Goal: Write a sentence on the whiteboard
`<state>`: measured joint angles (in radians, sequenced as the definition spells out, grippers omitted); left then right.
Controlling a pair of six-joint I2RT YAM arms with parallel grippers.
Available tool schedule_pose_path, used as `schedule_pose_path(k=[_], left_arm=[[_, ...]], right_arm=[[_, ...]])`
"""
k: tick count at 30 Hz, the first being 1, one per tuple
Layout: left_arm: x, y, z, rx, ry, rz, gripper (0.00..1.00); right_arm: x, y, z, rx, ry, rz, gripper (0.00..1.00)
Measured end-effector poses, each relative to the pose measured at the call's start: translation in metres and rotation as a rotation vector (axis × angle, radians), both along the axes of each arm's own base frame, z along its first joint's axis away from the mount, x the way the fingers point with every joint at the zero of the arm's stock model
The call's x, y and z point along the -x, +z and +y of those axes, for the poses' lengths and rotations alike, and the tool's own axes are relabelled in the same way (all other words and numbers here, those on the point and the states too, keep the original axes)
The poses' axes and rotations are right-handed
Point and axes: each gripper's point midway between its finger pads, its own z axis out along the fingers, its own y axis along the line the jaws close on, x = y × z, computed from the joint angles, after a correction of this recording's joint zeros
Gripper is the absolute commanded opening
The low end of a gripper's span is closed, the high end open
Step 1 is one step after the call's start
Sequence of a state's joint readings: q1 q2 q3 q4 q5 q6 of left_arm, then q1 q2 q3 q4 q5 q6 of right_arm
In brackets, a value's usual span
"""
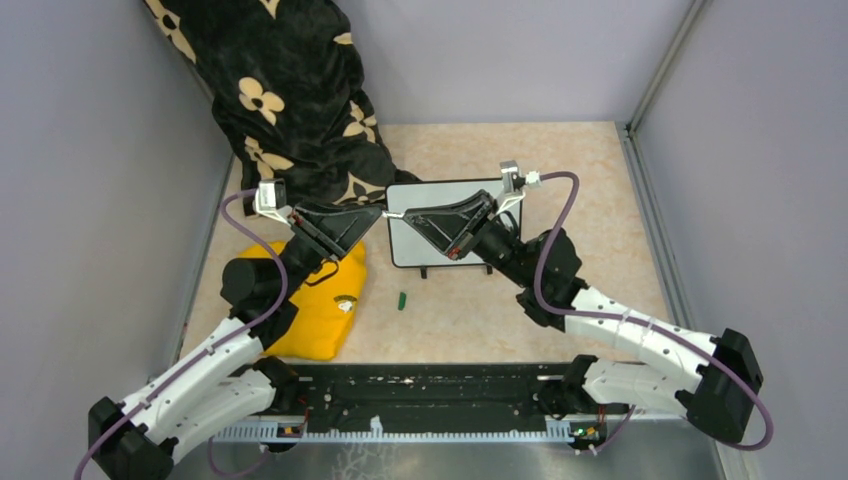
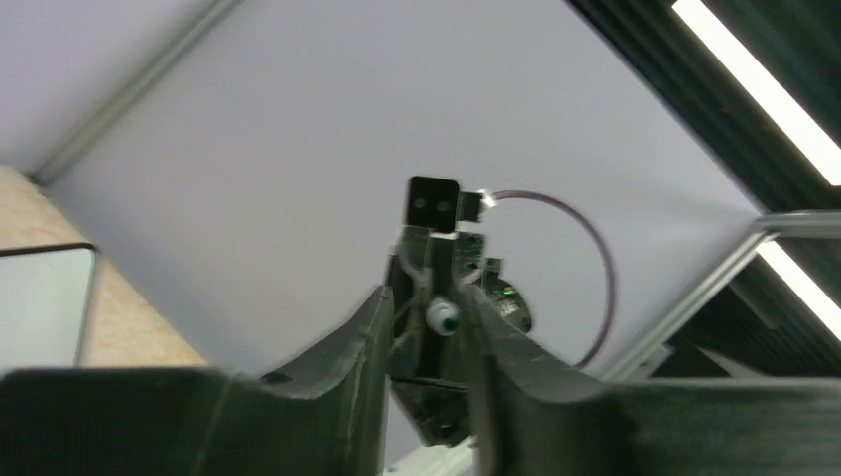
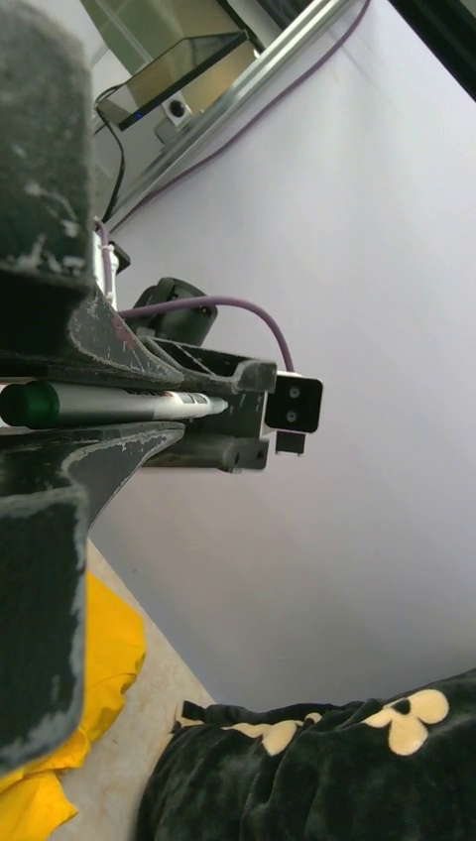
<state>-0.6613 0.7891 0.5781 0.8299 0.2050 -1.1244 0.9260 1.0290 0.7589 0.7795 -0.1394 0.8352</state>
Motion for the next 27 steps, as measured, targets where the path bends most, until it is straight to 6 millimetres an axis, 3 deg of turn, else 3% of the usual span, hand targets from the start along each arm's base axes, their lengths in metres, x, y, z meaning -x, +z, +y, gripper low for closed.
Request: schedule_pose_path(k=[2,6,12,18,24,27], left_arm=[[-0.001,-0.005,-0.001,-0.013,0.005,0.008,0.75],[-0.007,-0.018,0.002,-0.046,0.047,0.04,0.87],[-0.008,-0.029,0.022,-0.151,0.202,-0.007,0.9],[-0.023,-0.04,0.029,-0.435,0.374,-0.115,0.92],[-0.049,-0.073,0.023,-0.729,0.43,-0.149,0.95],[-0.066,-0.102,0.022,-0.826,0.449,-0.085,0.95]], right_arm=[[0.001,0.002,-0.001,-0.003,-0.002,-0.006,0.0],[0.004,0.006,-0.011,0.012,-0.031,-0.027,0.0],[0.007,0.002,-0.044,0.115,-0.161,-0.067,0.0],[-0.006,-0.017,-0.077,0.319,-0.349,-0.083,0.0],[-0.032,-0.042,-0.1,0.524,-0.533,-0.071,0.0],[-0.05,-0.058,-0.104,0.615,-0.619,-0.05,0.0]])
